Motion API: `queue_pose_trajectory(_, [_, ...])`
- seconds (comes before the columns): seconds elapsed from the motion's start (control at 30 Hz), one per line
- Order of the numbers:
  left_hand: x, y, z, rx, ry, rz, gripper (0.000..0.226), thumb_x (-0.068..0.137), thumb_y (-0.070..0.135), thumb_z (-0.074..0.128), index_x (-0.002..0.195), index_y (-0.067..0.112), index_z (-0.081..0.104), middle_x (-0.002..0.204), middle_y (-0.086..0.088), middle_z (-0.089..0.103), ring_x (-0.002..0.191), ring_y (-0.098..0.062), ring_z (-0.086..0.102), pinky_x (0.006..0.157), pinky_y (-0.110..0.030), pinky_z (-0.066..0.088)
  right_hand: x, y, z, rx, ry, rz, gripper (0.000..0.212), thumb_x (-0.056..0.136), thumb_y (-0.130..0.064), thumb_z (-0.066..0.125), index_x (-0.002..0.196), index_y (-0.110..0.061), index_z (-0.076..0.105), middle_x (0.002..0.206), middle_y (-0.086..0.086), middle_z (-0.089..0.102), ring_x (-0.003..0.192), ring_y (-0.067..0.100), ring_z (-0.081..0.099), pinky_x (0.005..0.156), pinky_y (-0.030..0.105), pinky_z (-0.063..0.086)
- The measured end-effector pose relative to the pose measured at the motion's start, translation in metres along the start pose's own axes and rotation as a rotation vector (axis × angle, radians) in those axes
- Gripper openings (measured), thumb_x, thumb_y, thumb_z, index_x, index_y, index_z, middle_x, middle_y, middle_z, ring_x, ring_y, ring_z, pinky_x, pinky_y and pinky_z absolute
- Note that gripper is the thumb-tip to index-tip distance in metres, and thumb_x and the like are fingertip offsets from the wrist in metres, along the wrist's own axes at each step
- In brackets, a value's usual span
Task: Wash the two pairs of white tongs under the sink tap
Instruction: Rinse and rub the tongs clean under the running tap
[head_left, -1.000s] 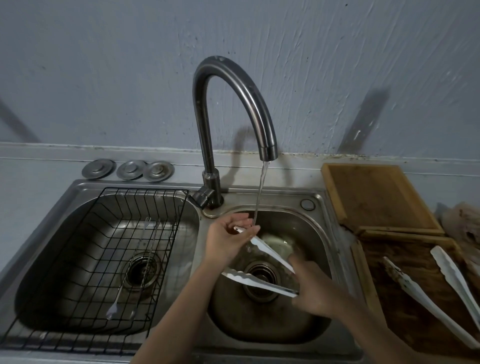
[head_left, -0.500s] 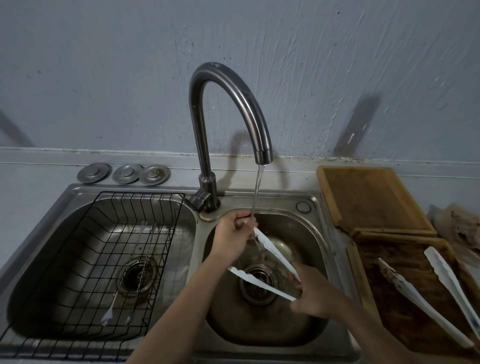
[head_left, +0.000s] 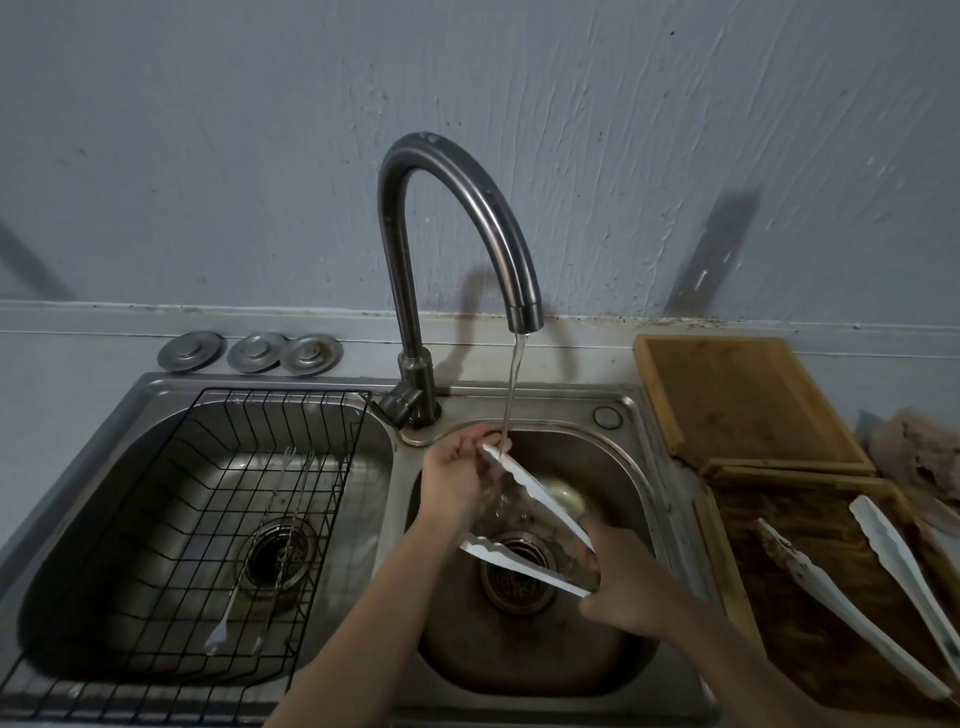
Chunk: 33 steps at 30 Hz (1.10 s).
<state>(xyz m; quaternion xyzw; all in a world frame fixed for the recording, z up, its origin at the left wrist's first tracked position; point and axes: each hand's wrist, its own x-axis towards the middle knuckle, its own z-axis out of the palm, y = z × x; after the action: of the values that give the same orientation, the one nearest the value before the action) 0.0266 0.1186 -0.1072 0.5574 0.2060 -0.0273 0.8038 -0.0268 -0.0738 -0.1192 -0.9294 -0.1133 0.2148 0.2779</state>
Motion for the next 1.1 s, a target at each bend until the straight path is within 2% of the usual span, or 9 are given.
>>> queue_pose_trajectory(0.1, [-0.008, 0.004, -0.001, -0.133, -0.08, -0.097, 0.038, 0.102, 0.017, 0.034, 0.088, 0.007, 0.068, 0.077, -0.011, 0.075, 0.068, -0.018, 0.074, 0.056, -0.028, 0.06, 0.004, -0.005, 0.001, -0.094, 0.156, 0.032, 0.048, 0.069, -0.016, 0.076, 0.092, -0.03, 0.036, 0.083, -0.011, 0.055, 0.064, -0.001, 0.054, 0.047, 0.012, 0.041])
queue_pose_trajectory(0.2, [-0.014, 0.005, 0.0, -0.062, -0.158, -0.145, 0.039, 0.101, 0.03, 0.037, 0.091, 0.007, 0.067, 0.091, -0.016, 0.074, 0.077, -0.024, 0.074, 0.061, -0.033, 0.06, 0.006, -0.013, -0.002, -0.208, 0.269, 0.05, 0.047, 0.076, -0.017, 0.073, 0.106, -0.022, 0.037, 0.098, -0.002, 0.062, 0.079, 0.011, 0.064, 0.06, 0.018, 0.048])
queue_pose_trajectory(0.37, [-0.014, 0.013, -0.004, -0.256, -0.141, -0.078, 0.005, 0.083, 0.003, 0.062, 0.078, 0.002, 0.062, 0.061, -0.005, 0.069, 0.052, -0.011, 0.066, 0.054, -0.021, 0.058, 0.003, -0.022, -0.009, -0.257, 0.323, -0.087, 0.039, 0.085, -0.037, 0.062, 0.109, -0.019, 0.037, 0.088, -0.011, 0.048, 0.068, 0.008, 0.053, 0.054, 0.016, 0.032])
queue_pose_trajectory(0.47, [-0.011, 0.013, -0.008, -0.354, -0.038, -0.112, 0.011, 0.083, -0.01, 0.059, 0.08, 0.001, 0.058, 0.07, -0.01, 0.065, 0.056, -0.014, 0.066, 0.054, -0.024, 0.059, 0.003, -0.027, -0.012, -0.179, 0.384, -0.145, 0.025, 0.092, -0.044, 0.044, 0.097, -0.02, 0.046, 0.072, -0.015, 0.043, 0.056, 0.003, 0.044, 0.049, 0.017, 0.029])
queue_pose_trajectory(0.57, [-0.014, 0.01, -0.011, -0.212, -0.031, -0.068, 0.016, 0.079, -0.01, 0.064, 0.09, 0.001, 0.062, 0.079, -0.013, 0.068, 0.062, -0.018, 0.069, 0.054, -0.025, 0.058, 0.003, -0.028, -0.016, -0.187, 0.432, -0.176, 0.024, 0.095, -0.038, 0.043, 0.099, -0.018, 0.056, 0.073, -0.012, 0.052, 0.06, 0.004, 0.05, 0.053, 0.017, 0.037])
queue_pose_trajectory(0.7, [-0.016, 0.006, -0.017, -0.031, -0.066, 0.019, 0.016, 0.085, 0.0, 0.062, 0.1, 0.003, 0.064, 0.079, -0.011, 0.068, 0.064, -0.012, 0.069, 0.056, -0.02, 0.056, 0.001, -0.033, -0.021, -0.289, 0.544, -0.205, 0.015, 0.086, -0.028, 0.063, 0.091, -0.014, 0.067, 0.076, -0.001, 0.066, 0.065, 0.014, 0.061, 0.053, 0.021, 0.039])
queue_pose_trajectory(0.87, [-0.021, 0.005, -0.015, -0.226, -0.14, -0.136, 0.015, 0.094, 0.0, 0.048, 0.103, 0.007, 0.058, 0.079, -0.01, 0.073, 0.063, -0.017, 0.072, 0.059, -0.027, 0.06, 0.0, -0.038, -0.03, -0.558, 0.694, -0.337, 0.024, 0.06, -0.016, 0.086, 0.063, -0.017, 0.063, 0.052, -0.003, 0.057, 0.044, 0.009, 0.051, 0.038, 0.016, 0.029])
queue_pose_trajectory(1.0, [-0.019, 0.007, -0.016, -0.309, -0.106, -0.161, 0.023, 0.093, -0.003, 0.046, 0.115, 0.004, 0.051, 0.097, -0.021, 0.069, 0.071, -0.027, 0.074, 0.055, -0.029, 0.059, -0.001, -0.035, -0.024, -0.667, 0.696, -0.413, 0.024, 0.056, -0.009, 0.086, 0.072, -0.014, 0.069, 0.058, -0.003, 0.061, 0.047, 0.01, 0.055, 0.035, 0.017, 0.038])
queue_pose_trajectory(1.1, [-0.02, 0.009, -0.014, -0.323, -0.068, -0.155, 0.027, 0.092, -0.006, 0.047, 0.116, 0.006, 0.049, 0.104, -0.023, 0.065, 0.078, -0.034, 0.072, 0.046, -0.026, 0.055, -0.004, -0.028, -0.017, -0.64, 0.705, -0.492, 0.032, 0.057, -0.002, 0.077, 0.088, -0.007, 0.073, 0.072, 0.004, 0.07, 0.061, 0.016, 0.066, 0.047, 0.022, 0.054])
